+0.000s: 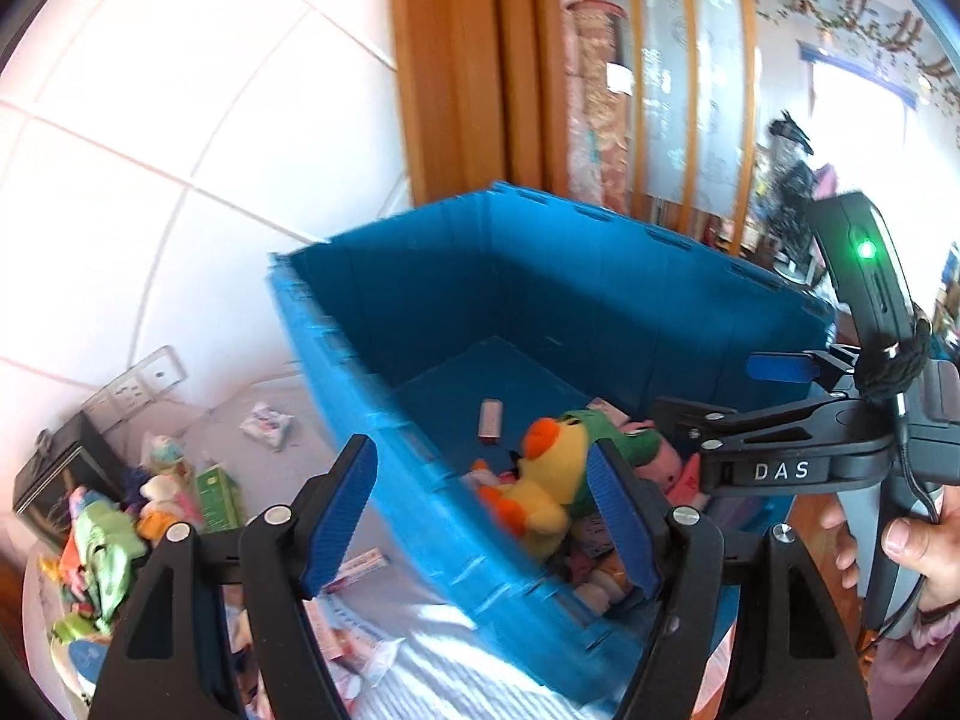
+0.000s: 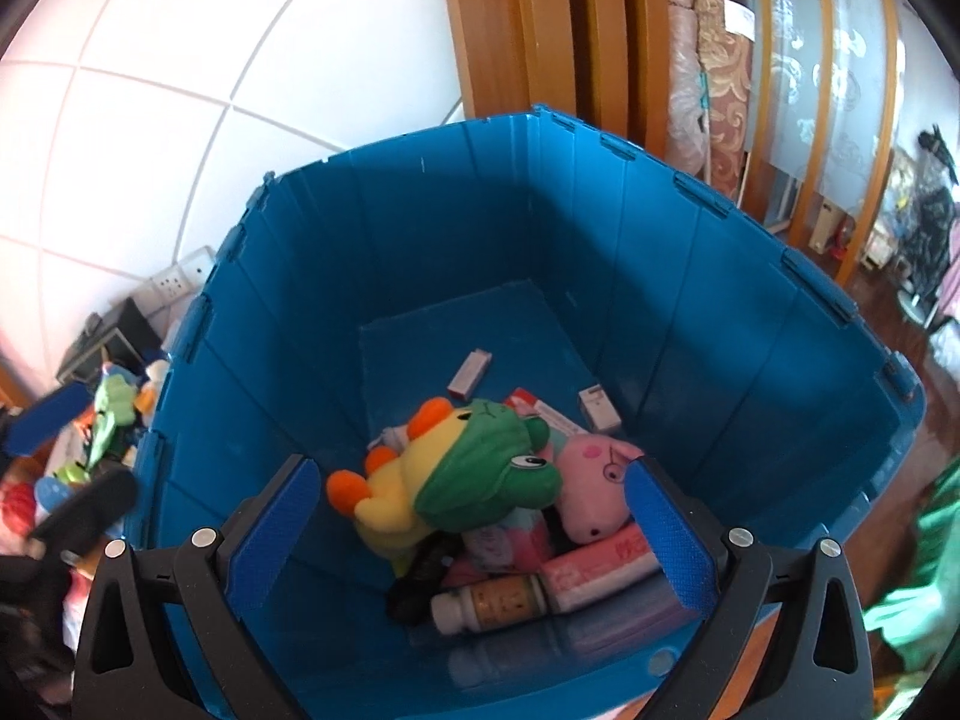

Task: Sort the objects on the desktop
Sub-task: 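Move both tools back over the pile of items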

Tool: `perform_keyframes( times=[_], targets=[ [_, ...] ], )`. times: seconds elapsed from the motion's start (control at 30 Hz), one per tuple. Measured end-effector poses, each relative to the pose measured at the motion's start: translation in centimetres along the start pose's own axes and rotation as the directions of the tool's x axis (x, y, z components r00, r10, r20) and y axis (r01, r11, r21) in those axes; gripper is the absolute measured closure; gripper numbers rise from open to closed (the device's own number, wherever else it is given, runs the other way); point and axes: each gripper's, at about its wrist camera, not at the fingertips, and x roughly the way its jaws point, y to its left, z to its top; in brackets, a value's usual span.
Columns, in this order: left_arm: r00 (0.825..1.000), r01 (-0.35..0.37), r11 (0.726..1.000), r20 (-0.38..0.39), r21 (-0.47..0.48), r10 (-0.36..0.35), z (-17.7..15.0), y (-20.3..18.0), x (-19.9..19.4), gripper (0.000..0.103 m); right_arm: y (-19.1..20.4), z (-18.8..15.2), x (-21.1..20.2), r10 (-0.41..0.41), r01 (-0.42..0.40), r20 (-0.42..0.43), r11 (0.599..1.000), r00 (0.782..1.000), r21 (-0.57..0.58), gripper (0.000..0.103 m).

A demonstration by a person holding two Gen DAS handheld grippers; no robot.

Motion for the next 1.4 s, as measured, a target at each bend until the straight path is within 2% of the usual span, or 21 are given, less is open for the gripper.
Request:
perform_keyframes(
  times=[0.2,0.33,0.5,0.7,0.87,1.1,1.23,1.4],
  targets=[
    [0.993,-0.084,0.994,0.071,-0.075,0.090,-2.6,5.8,-4.9,0.031,3.4,-0.2,-1.7,-0.130,0.136,0.069,0.987,0.989,-0.082,0.000],
    [0.974,-0.203,0.968,0.068,-0.146,0.215,-5.7,10.8,-7.6,0.031,6.3,-0.5,-3.5,-0.122,0.138,0.144,0.985,0.982,-0.107,0.000],
    [0.937,-0.337,0.905,0.006,-0.259,0.350,-11.2,17.7,-10.2,0.031,10.5,-1.2,-5.7,-0.046,0.078,0.249,0.990,0.968,-0.119,0.000],
    [0.874,-0.484,0.797,-0.147,-0.361,0.464,-18.7,25.5,-11.9,0.031,16.4,-2.1,-6.7,0.094,-0.046,0.308,0.986,0.947,-0.161,0.000],
    [0.823,-0.568,0.690,-0.285,-0.450,0.492,-24.9,31.3,-12.9,0.031,21.8,-3.3,-5.7,0.182,-0.113,0.268,0.961,0.946,-0.253,0.000],
    [0.750,-0.662,0.569,-0.433,-0.488,0.500,-33.1,36.5,-14.4,0.031,27.5,-6.3,-3.2,0.268,-0.192,0.182,0.916,0.946,-0.351,0.000],
    [0.728,-0.685,0.520,-0.507,-0.511,0.460,-37.1,38.3,-14.0,0.031,29.3,-8.6,-0.6,0.292,-0.241,0.092,0.901,0.952,-0.362,0.000],
    [0.720,-0.689,0.502,-0.571,-0.522,0.394,-40.4,40.1,-11.8,0.031,29.9,-12.1,4.0,0.281,-0.286,-0.064,0.901,0.958,-0.325,0.000]
  ],
)
